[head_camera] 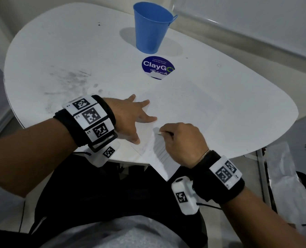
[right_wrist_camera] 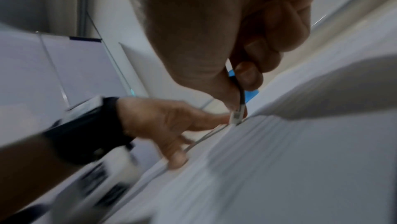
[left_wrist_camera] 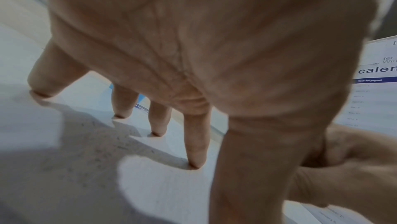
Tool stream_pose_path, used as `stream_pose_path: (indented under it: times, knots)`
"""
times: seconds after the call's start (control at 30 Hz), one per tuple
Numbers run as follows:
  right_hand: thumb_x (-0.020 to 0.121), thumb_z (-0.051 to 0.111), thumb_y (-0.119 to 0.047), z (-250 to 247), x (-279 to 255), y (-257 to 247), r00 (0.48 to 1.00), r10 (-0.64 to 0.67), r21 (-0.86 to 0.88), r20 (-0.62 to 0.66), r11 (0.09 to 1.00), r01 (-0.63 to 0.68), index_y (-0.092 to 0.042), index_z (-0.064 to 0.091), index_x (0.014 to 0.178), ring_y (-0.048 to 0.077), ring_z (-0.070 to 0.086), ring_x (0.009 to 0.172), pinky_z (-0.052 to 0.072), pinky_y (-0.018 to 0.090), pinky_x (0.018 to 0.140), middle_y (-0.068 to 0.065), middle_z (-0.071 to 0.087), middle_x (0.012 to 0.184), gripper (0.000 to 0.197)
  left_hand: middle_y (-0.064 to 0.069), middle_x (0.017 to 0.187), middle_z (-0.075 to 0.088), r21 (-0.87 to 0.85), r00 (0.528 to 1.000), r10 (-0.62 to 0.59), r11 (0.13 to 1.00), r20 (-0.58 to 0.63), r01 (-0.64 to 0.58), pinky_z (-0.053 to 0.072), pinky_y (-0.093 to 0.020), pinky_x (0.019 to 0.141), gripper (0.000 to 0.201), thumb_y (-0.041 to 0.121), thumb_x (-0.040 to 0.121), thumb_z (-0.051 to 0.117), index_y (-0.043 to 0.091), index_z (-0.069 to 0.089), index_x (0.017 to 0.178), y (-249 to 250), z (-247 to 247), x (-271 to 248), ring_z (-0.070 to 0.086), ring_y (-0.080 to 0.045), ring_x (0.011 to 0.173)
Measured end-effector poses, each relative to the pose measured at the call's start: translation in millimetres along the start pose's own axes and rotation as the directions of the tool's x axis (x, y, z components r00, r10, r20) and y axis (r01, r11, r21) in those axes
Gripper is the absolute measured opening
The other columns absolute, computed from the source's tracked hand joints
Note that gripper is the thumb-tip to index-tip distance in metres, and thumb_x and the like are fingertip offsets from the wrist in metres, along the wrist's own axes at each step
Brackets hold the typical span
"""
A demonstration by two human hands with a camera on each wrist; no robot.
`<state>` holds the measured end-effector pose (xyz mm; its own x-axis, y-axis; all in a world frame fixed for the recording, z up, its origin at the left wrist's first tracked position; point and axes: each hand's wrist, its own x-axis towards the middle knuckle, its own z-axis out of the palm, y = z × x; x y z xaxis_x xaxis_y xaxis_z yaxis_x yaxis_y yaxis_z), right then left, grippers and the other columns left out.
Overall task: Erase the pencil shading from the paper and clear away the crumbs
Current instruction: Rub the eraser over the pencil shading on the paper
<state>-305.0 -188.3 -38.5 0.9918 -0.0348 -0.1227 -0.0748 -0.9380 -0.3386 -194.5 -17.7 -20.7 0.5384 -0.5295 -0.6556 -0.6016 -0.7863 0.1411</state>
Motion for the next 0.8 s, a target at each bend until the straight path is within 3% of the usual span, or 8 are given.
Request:
stream_pose_path:
  times: [0.13, 0.27, 0.43, 0.57, 0.7, 0.8]
  knots:
    - [0.096, 0.051, -0.023, -10.7, 15.2, 20.3, 0.988, 0.115, 0.041, -0.099, 0.993, -0.112, -0.026, 0.074, 0.099, 0.028, 0.066, 0.087, 0.054, 0.039, 0.078, -0.003, 0.075, 0.095, 0.023, 0.017, 0.164, -0.025, -0.007, 1.0, -0.006, 1.0, -0.009, 0.006, 0.006, -0.056, 0.124, 0.088, 0.056, 0.089, 0.065, 0.063, 0.002, 0.151, 1.1, 1.5, -0.1, -0.027, -0.018, 0.151]
    - [0.095, 0.053, -0.02, -2.1, 2.7, 4.5, 1.0, -0.001, 0.055, -0.016, 0.998, 0.002, -0.019, 0.075, 0.094, 0.027, 0.065, 0.077, 0.053, 0.039, 0.073, 0.0, 0.074, 0.082, 0.022, 0.017, 0.164, -0.026, 0.004, 1.0, -0.002, 1.0, -0.007, 0.002, 0.006, -0.055, 0.123, 0.089, 0.056, 0.088, 0.066, 0.063, 0.002, 0.15, 0.8, 1.5, 0.8, -0.027, -0.018, 0.151]
    - [0.094, 0.055, -0.021, -14.0, 16.3, 23.7, 0.987, 0.128, 0.076, -0.098, 0.99, -0.121, -0.025, 0.075, 0.097, 0.028, 0.067, 0.086, 0.054, 0.038, 0.079, 0.0, 0.075, 0.093, 0.021, 0.017, 0.164, -0.026, -0.005, 1.0, -0.002, 1.0, -0.009, 0.002, 0.004, -0.057, 0.123, 0.089, 0.056, 0.088, 0.065, 0.064, 0.002, 0.15, -0.5, 1.2, 0.0, -0.028, -0.018, 0.151]
    - [0.094, 0.057, -0.02, -7.9, 1.9, 8.3, 1.0, -0.002, 0.124, 0.024, 0.992, -0.001, -0.025, 0.077, 0.1, 0.019, 0.067, 0.086, 0.05, 0.026, 0.077, -0.006, 0.076, 0.098, 0.021, 0.016, 0.164, -0.025, 0.005, 1.0, -0.001, 1.0, -0.006, 0.001, 0.004, -0.056, 0.123, 0.089, 0.056, 0.088, 0.065, 0.063, 0.002, 0.15, 0.5, 0.9, 0.2, -0.027, -0.019, 0.151]
    - [0.094, 0.057, -0.023, -15.0, 19.0, 25.7, 0.985, 0.142, 0.082, -0.096, 0.988, -0.134, -0.026, 0.076, 0.1, 0.023, 0.067, 0.089, 0.051, 0.029, 0.08, -0.003, 0.075, 0.096, 0.02, 0.016, 0.164, -0.025, 0.021, 1.0, -0.002, 1.0, -0.021, 0.002, 0.006, -0.058, 0.123, 0.088, 0.057, 0.089, 0.063, 0.063, 0.001, 0.15, 0.0, 1.9, 0.9, -0.026, -0.02, 0.151]
    - [0.094, 0.058, -0.023, -8.6, 12.1, 20.3, 0.997, 0.071, 0.097, -0.025, 0.993, -0.068, -0.024, 0.076, 0.1, 0.017, 0.065, 0.077, 0.05, 0.027, 0.072, -0.003, 0.075, 0.09, 0.019, 0.017, 0.164, -0.025, 0.011, 1.0, 0.002, 1.0, -0.017, -0.002, 0.005, -0.057, 0.122, 0.089, 0.057, 0.088, 0.064, 0.064, 0.002, 0.15, -0.8, 2.7, 2.0, -0.027, -0.019, 0.151]
